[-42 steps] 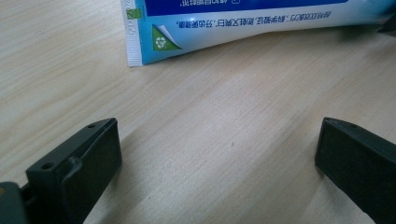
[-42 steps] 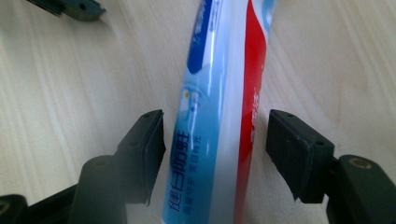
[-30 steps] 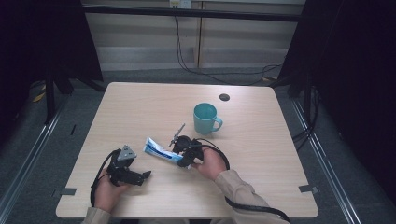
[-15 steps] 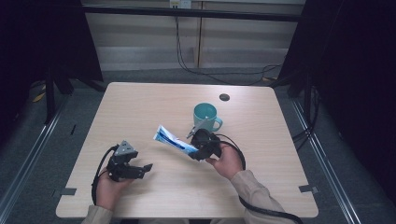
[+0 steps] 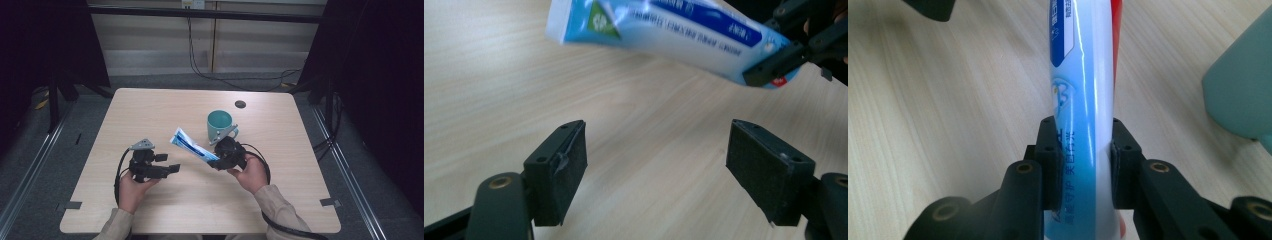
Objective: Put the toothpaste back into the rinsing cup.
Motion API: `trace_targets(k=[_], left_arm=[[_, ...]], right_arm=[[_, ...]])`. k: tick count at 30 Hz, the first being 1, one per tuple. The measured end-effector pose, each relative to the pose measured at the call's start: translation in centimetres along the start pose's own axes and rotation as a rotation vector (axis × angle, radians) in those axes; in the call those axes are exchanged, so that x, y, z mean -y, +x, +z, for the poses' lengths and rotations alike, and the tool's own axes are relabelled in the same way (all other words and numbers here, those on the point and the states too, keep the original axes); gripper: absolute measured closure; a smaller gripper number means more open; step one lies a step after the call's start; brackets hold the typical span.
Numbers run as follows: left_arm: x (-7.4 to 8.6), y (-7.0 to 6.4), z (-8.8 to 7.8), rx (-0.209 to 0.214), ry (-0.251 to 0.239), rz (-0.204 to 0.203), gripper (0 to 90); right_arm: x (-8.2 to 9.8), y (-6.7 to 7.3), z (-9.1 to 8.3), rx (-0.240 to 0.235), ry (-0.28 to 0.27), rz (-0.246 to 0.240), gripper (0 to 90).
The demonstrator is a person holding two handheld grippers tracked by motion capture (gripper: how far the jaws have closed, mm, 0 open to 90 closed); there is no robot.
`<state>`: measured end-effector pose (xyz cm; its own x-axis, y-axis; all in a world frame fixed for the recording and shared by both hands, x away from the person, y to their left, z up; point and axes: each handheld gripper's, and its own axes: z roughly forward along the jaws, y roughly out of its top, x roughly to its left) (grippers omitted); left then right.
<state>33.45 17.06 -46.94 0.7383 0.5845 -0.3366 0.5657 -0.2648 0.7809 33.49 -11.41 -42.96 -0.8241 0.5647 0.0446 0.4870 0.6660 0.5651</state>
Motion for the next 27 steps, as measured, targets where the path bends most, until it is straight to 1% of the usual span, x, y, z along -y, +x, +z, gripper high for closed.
trace_targets(k=[1, 6, 9, 11, 12, 13, 14, 15, 17, 19, 20, 22, 24, 25, 26, 27], left_arm=[[-0.2, 0.1, 0.2, 0.019, -0.007, -0.017, 24.6], [-0.5, 0.3, 0.9, 0.031, -0.013, -0.041, 25.2], [-0.7, 0.3, 1.2, 0.054, -0.03, -0.06, 25.6], [-0.9, 0.2, 1.3, 0.072, -0.04, -0.063, 25.5], [-1.1, 0.2, 1.4, 0.077, -0.046, -0.07, 25.5], [-1.3, 0.1, 1.5, 0.082, -0.052, -0.068, 25.5], [-1.4, 0.1, 1.5, 0.081, -0.052, -0.07, 25.4], [-1.5, 0.1, 1.6, 0.091, -0.066, -0.085, 25.4], [-1.8, 0.1, 1.7, 0.098, -0.08, -0.085, 25.4], [-2.1, 0.1, 2.0, 0.099, -0.078, -0.094, 25.2], [-2.1, 0.2, 2.1, 0.107, -0.084, -0.1, 25.2], [-2.1, 0.4, 2.2, 0.109, -0.093, -0.121, 25.6], [-2.2, 0.7, 2.1, 0.134, -0.115, -0.151, 25.3], [-2.3, 0.7, 1.9, 0.131, -0.122, -0.158, 24.7], [-2.4, 0.8, 1.8, 0.125, -0.126, -0.158, 24.8], [-2.5, 0.9, 1.6, 0.132, -0.133, -0.167, 25.9]], right_arm=[[0.0, 0.0, 0.0, -0.002, 0.0, -0.002, 72.7], [0.1, 0.3, -0.1, -0.006, -0.007, -0.006, 72.8], [0.1, 0.4, -0.2, -0.002, -0.009, -0.012, 72.7], [0.1, 0.4, -0.2, -0.003, -0.011, -0.004, 72.7], [0.2, 0.4, -0.2, -0.004, -0.015, -0.003, 72.7], [0.2, 0.4, -0.2, -0.007, -0.02, -0.006, 72.7], [0.2, 0.4, -0.3, 0.002, -0.025, -0.007, 72.7], [0.3, 0.4, -0.3, -0.006, -0.035, -0.006, 72.7], [0.3, 0.6, -0.3, -0.006, -0.029, -0.014, 72.6], [0.3, 0.6, -0.2, -0.018, -0.04, -0.014, 72.6], [0.4, 0.7, -0.3, -0.013, -0.042, -0.015, 72.6], [0.4, 0.7, -0.3, -0.024, -0.057, -0.027, 72.6], [0.3, 1.0, -0.4, -0.019, -0.06, -0.042, 72.6], [0.2, 1.1, -0.4, -0.032, -0.06, -0.035, 72.5], [0.2, 1.0, -0.4, -0.035, -0.066, -0.038, 72.5], [0.2, 0.9, -0.4, -0.036, -0.07, -0.039, 72.5]])
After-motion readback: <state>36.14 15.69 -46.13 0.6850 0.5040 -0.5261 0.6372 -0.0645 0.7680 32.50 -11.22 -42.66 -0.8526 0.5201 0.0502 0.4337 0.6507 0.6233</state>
